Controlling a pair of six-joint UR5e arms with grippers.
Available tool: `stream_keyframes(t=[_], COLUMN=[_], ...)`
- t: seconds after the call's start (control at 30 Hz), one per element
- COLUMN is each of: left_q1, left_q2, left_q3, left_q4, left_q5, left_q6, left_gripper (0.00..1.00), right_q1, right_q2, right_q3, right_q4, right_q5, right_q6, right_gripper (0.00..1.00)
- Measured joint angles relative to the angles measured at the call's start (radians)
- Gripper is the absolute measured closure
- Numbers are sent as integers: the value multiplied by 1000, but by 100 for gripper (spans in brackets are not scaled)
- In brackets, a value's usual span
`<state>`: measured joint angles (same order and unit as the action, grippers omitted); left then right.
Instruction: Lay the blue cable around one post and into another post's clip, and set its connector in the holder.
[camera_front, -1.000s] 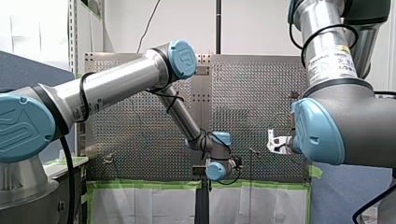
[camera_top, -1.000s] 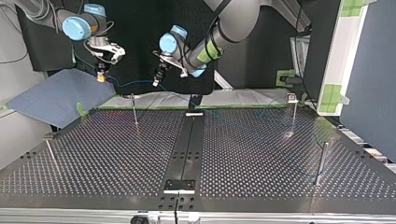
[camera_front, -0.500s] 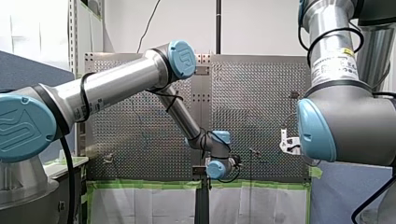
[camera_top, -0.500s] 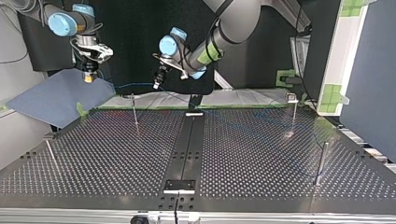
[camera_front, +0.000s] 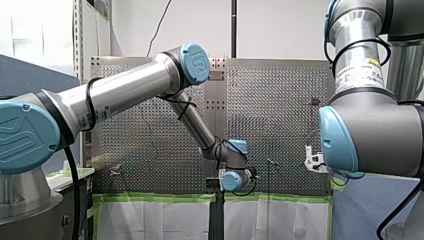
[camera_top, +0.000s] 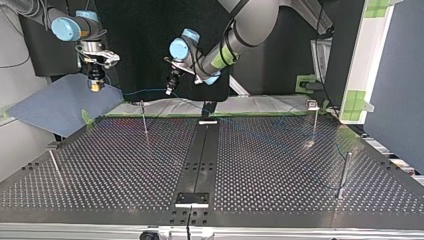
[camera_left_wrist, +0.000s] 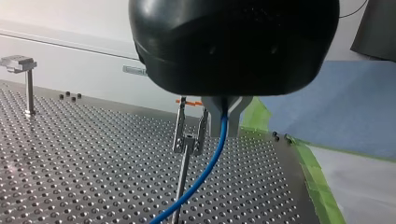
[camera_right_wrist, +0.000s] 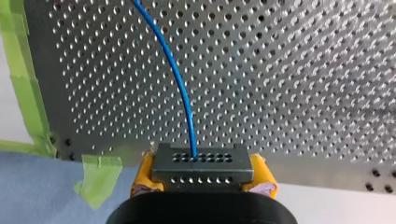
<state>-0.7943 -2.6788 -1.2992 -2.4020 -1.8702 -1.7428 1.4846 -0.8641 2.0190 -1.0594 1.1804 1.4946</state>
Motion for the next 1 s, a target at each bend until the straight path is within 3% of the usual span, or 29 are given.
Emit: stream_keyframes(t=[0.27, 0.47, 0.77, 1.0], left_q1=[-2, -3, -5, -5], left_q2=[0, 0, -1, -2], left_q3=[2, 7, 7, 6], left_q4=[2, 16, 18, 16], left_q5=[-6, -45, -122, -167], left_q6=[0, 0, -2, -3], left_gripper=[99, 99, 99, 99], right_q1=[28, 41, 39, 37], right_q2=[6, 15, 17, 17], right_q3=[-2, -2, -9, -36], right_q4=[-2, 0, 20, 69], right_q5=[-67, -121, -203, -257], right_q6=[-1, 6, 32, 27], right_gripper=[100, 100, 100, 100])
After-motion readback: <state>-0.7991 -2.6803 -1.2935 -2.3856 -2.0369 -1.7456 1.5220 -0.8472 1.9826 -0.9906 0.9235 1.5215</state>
